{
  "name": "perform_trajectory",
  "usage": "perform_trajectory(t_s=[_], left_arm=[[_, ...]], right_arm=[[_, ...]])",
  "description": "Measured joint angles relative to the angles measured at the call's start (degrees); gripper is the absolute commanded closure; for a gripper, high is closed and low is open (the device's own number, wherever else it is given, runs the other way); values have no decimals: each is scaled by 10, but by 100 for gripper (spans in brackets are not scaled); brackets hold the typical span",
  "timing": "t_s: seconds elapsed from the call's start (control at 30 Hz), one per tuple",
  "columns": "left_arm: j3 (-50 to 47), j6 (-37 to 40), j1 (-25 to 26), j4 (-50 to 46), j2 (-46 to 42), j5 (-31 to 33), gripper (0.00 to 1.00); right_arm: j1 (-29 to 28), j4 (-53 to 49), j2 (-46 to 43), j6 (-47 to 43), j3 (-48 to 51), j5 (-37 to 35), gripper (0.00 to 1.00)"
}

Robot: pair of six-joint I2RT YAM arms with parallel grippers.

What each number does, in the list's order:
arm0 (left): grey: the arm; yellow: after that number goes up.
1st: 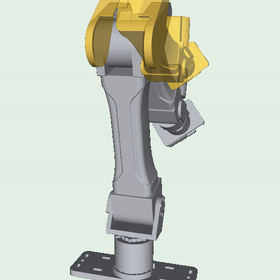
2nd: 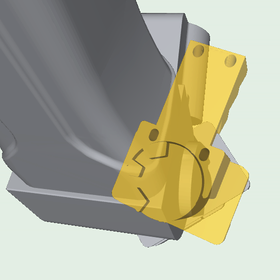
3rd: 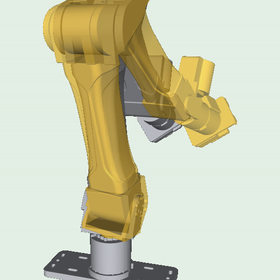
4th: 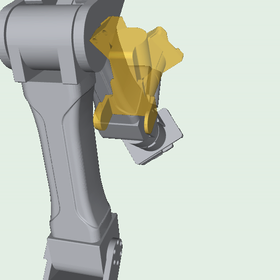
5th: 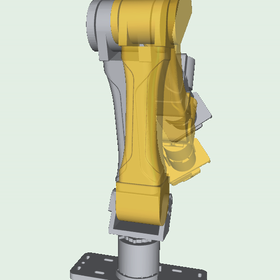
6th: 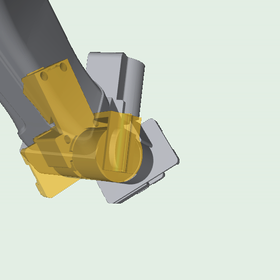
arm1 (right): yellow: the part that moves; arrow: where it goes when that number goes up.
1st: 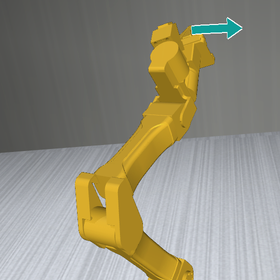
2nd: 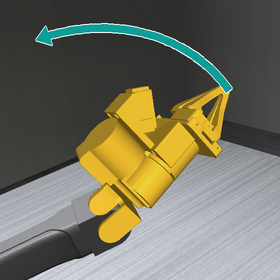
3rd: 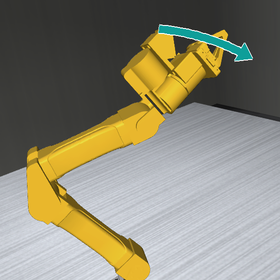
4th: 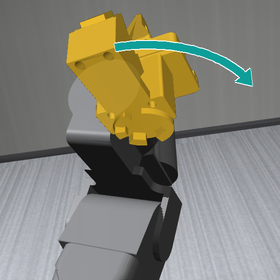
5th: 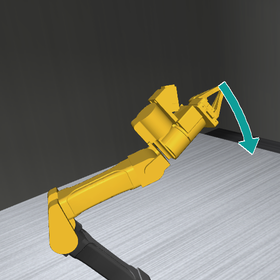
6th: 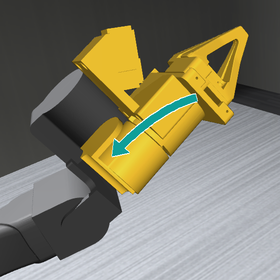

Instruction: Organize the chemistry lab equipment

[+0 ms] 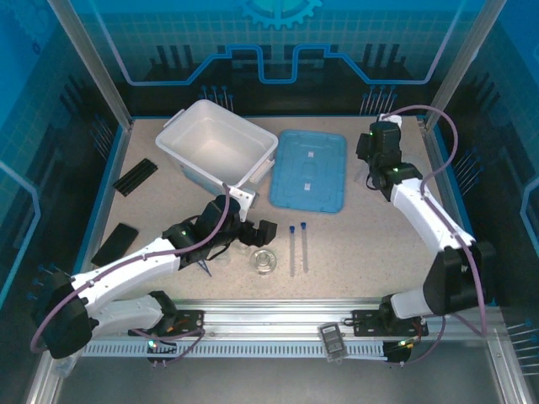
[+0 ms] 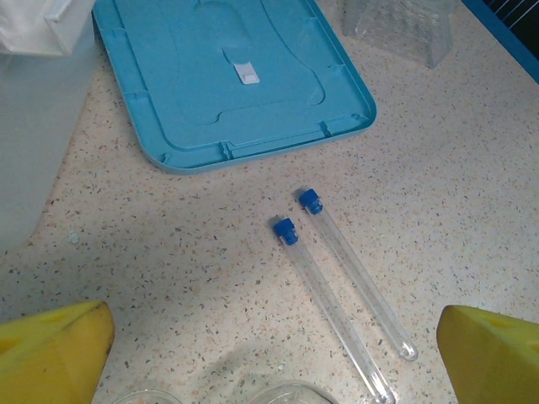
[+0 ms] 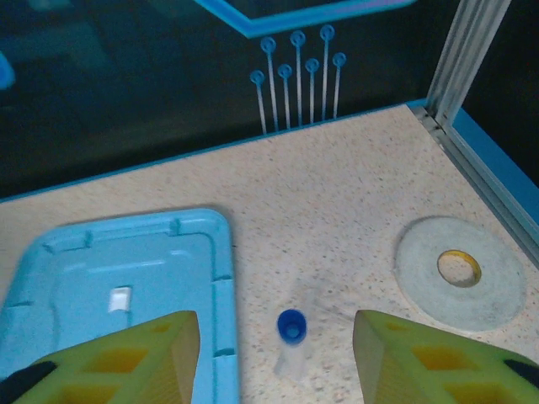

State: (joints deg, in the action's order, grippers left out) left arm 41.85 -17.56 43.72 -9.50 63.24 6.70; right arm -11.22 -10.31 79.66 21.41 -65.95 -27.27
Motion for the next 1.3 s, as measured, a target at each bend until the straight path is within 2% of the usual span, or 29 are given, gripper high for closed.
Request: perform_trajectory(t_s=[0.1,0.2,0.5,0.7,0.93,1.3], left_arm=[[10,7,0,-6,0,-2,6],[18,16,0,-6,6,-10,6],[31,40,0,-8,51,-27,10],[38,47,0,-13,58,-26,14],[38,46,0,-14,73,-20,14],[38,46,0,-14,85,-18,13]], right_arm=[[-16,-28,-38,13,2,34,48],[-34,-63,-48,22,0,74,49],[-158,-156,-39,46,22,181,54],[-229,-170,-38,83,90,187,60],[-273,-167,-10,128,140,185,63],[-282,-134,60,158,149,183,65]])
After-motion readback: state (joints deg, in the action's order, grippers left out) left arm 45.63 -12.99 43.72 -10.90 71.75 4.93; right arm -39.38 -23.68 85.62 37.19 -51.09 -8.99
